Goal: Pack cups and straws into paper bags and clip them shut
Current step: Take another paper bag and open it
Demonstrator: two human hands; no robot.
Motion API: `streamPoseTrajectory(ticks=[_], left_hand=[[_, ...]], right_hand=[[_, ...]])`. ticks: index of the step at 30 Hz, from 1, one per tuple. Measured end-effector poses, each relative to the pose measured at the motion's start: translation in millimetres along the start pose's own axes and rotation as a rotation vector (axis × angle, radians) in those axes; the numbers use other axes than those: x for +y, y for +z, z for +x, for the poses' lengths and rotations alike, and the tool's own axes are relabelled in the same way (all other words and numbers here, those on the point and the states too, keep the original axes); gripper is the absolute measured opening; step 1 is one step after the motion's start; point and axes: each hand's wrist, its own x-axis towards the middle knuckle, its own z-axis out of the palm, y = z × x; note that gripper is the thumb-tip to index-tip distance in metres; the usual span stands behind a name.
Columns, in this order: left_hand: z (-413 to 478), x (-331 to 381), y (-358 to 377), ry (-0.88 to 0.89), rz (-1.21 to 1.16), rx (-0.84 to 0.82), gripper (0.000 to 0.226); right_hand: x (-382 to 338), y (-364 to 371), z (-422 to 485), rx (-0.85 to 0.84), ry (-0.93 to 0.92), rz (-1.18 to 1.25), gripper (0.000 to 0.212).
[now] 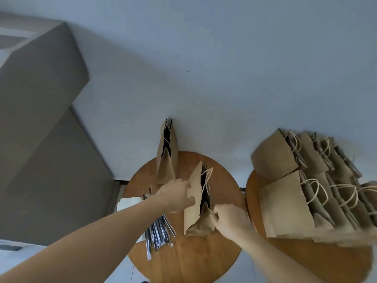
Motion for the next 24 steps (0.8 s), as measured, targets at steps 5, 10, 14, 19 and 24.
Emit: streamPoseTrajectory(ticks=[5, 10, 14, 19, 24], left_hand=[[-15, 14, 34, 0.024, 0.019, -0.073, 0.066], [-22, 34, 55, -0.003, 0.015, -0.145, 0.072], [-16, 43, 59, -0.068, -0.036, -0.133, 0.065], [-8, 45, 58, -0.164, -0.128, -0.148, 0.061], [-1, 46, 67, -0.323, -0.338, -0.085, 0.044]], right_hand=[[0, 19, -39, 0.004, 0.035, -0.039, 0.028], [13, 20, -45, -0.135, 0.03, 0.066, 0.041], [23, 15, -24, -0.163, 0.109, 0.264, 0.07], [16, 11, 3, -0.195, 0.125, 0.445, 0.06], [16, 13, 17, -0.116, 0.198, 0.486, 0.041]])
